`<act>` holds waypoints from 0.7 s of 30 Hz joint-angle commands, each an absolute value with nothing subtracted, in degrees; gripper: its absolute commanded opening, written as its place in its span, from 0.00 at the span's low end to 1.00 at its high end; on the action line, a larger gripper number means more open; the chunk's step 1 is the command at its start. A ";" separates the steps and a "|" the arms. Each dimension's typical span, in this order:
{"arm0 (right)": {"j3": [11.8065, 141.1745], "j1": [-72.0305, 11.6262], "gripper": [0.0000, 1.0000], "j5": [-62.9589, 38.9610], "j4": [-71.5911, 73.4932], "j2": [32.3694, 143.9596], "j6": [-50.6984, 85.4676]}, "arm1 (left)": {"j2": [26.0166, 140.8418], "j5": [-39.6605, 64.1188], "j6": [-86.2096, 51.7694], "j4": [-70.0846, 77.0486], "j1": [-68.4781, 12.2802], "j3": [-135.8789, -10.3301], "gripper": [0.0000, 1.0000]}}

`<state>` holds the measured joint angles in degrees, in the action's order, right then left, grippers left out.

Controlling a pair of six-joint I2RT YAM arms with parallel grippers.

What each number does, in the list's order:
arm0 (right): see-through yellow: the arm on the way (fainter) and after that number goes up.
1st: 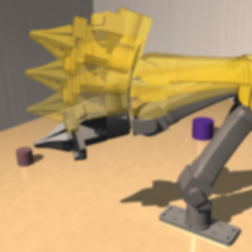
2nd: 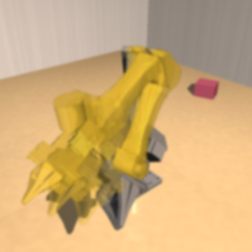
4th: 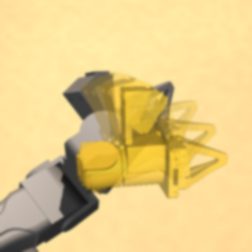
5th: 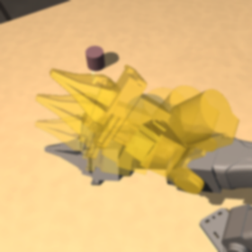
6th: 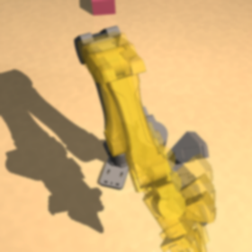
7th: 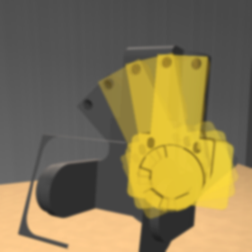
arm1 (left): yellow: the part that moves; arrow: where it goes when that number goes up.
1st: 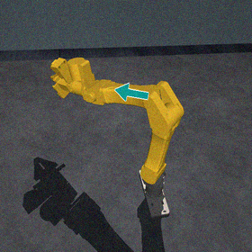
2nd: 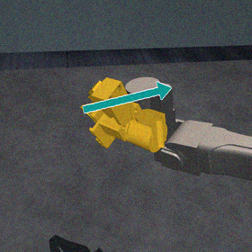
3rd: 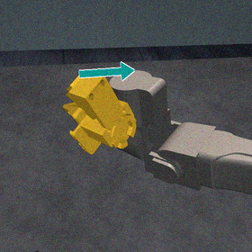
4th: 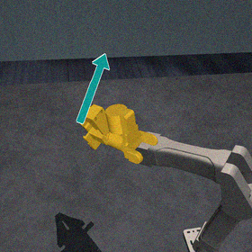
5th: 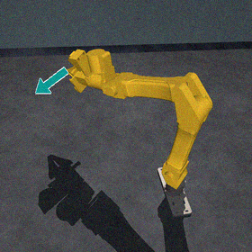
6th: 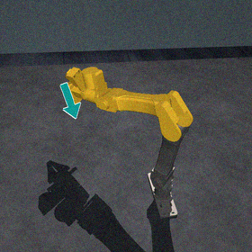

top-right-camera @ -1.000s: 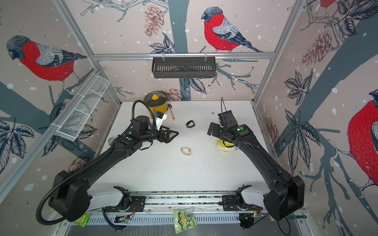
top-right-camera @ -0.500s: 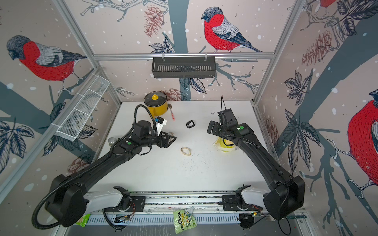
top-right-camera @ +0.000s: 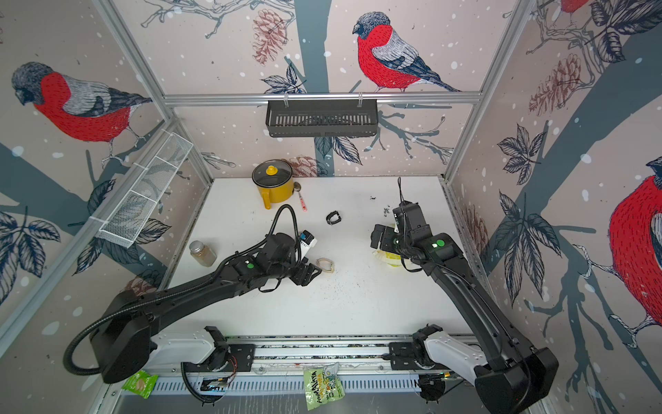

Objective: Wipe the watch dial
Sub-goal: Pick up the watch at the center of the board.

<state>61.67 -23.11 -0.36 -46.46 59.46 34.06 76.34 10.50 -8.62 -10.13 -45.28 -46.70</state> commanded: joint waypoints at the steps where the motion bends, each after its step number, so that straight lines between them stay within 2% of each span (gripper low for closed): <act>1: 60.66 -22.61 0.99 -0.72 -47.17 56.64 33.40 | 79.80 9.10 -4.86 -11.59 -45.57 -50.35 0.67; 7: 60.14 -20.99 1.00 -1.33 -48.47 52.63 33.79 | 86.18 6.27 -1.81 -10.81 -50.11 -52.96 0.62; 13: 58.71 -20.77 1.00 -1.14 -50.22 50.37 34.59 | 91.05 8.04 -3.12 -11.43 -51.82 -54.82 0.55; 21: 58.62 -19.73 1.00 -0.89 -50.80 50.26 33.78 | 92.57 6.32 -2.66 -8.78 -52.82 -53.85 0.54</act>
